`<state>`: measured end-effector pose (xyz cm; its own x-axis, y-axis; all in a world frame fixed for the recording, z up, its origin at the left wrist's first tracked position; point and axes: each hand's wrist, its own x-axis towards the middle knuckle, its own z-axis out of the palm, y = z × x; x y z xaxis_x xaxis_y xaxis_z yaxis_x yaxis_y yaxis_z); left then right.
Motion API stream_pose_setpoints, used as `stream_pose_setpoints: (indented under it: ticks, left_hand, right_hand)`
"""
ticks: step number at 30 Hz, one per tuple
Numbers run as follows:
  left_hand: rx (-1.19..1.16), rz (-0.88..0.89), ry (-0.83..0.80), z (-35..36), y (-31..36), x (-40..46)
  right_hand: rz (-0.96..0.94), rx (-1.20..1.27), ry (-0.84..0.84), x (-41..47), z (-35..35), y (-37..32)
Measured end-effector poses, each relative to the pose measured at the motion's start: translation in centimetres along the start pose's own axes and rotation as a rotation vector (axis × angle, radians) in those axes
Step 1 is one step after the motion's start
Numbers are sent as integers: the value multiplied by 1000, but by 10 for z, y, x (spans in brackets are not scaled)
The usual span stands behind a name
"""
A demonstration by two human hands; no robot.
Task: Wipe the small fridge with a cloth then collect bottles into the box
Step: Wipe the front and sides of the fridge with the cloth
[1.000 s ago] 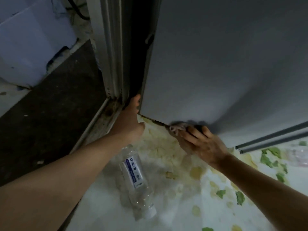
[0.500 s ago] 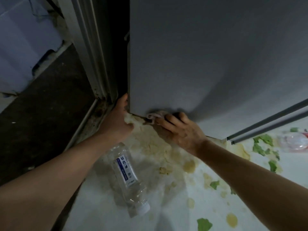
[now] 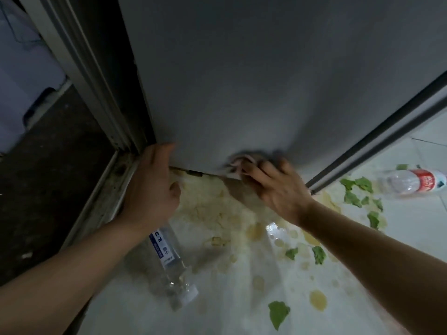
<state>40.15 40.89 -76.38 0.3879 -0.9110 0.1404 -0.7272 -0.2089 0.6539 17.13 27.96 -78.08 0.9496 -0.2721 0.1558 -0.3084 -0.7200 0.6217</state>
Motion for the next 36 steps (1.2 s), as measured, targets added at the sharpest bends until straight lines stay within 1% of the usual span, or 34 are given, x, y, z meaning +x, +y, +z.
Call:
stream_pose_setpoints:
  ticks: [1, 4, 7, 9, 11, 13, 16, 18, 21, 26, 29, 33, 34, 36]
  left_hand:
    - [55, 65, 10, 1, 5, 0]
    - [215, 213, 33, -2, 7, -1]
    - [342, 334, -1, 6, 23, -1]
    - [438, 413, -51, 14, 35, 0]
    - [515, 463, -106, 20, 43, 2]
    - [567, 478, -145, 23, 46, 6]
    - [650, 517, -188, 25, 42, 10]
    - [703, 545, -218, 28, 37, 11]
    - [721, 550, -231, 29, 31, 12]
    - [754, 538, -232, 31, 30, 11]
    - [755, 521, -217, 32, 32, 9]
    - [736, 495, -206, 31, 36, 6]
    - [722, 480, -201, 32, 40, 5]
    - [679, 470, -187, 33, 48, 3]
  right_hand:
    - [3, 13, 33, 15, -3, -5]
    - [-76, -8, 39, 34, -2, -12]
    - [-142, -48, 14, -8, 2, 16]
    - [-124, -67, -2, -47, 8, 36]
    - [-57, -80, 1, -80, 11, 52]
    - [17, -89, -5, -100, 14, 58]
    - [64, -47, -28, -97, 17, 50]
    - [19, -24, -80, -84, 19, 36]
    - [-52, 50, -183, -57, 24, 10]
    - [-105, 42, -321, -18, 25, -23]
    - [-99, -12, -321, -33, 23, -13]
    - [-52, 6, -427, -75, 18, 11]
    - [-43, 33, -453, -80, 15, 15]
    - [43, 105, -490, -83, 6, 19]
